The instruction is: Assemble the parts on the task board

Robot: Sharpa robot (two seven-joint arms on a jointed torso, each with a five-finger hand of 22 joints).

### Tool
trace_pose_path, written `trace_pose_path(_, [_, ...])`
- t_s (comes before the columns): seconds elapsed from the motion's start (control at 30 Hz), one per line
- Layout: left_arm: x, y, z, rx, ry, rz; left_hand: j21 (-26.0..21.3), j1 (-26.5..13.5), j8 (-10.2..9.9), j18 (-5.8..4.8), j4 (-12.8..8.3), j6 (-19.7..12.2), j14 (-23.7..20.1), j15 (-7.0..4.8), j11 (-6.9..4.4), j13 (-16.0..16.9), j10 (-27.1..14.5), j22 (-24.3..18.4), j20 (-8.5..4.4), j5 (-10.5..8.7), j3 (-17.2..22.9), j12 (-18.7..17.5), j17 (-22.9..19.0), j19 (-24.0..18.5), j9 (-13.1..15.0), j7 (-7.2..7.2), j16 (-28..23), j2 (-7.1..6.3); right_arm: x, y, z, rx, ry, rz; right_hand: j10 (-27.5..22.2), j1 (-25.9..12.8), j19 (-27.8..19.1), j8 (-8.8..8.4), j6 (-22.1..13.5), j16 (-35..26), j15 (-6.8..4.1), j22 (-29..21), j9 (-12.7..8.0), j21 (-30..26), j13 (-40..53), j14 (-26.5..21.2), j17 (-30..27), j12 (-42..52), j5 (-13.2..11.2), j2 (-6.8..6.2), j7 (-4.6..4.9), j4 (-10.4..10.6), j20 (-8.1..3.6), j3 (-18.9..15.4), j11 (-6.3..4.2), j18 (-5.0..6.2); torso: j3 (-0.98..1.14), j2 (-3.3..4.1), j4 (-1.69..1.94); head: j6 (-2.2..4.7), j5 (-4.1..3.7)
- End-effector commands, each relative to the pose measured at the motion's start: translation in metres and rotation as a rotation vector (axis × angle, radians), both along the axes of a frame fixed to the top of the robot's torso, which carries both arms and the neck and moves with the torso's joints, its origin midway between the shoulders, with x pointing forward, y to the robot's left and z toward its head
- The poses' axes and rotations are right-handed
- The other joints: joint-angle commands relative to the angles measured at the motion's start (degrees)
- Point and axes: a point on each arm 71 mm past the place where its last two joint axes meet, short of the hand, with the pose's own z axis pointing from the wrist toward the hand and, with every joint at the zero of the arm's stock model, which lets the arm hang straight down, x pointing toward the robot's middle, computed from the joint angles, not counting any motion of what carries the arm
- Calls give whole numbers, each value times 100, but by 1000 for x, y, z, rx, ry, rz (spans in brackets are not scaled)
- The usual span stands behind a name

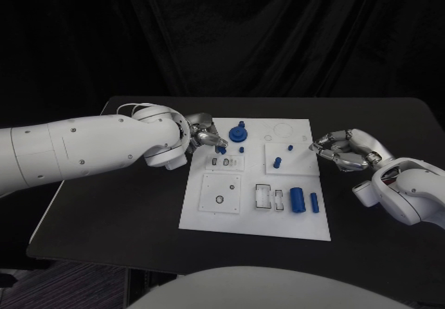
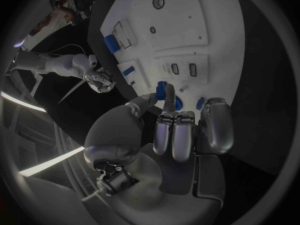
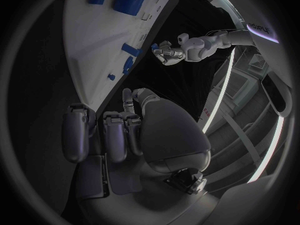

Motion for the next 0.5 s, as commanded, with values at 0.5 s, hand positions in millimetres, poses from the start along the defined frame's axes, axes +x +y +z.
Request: trace_pose_path(0.5, [-21, 9, -36, -67, -213, 60, -15, -106, 102, 33, -151, -52, 616, 1, 2, 1509, 612, 438, -19, -65, 218, 21, 1509, -2, 79, -30, 15, 75, -3, -4, 2, -3, -13, -21, 597, 24, 52, 26, -49, 15, -20, 1148, -5, -23, 1507, 602, 1510, 15, 39, -30, 0, -15, -15, 36, 3, -42, 10, -15, -24, 1, -19])
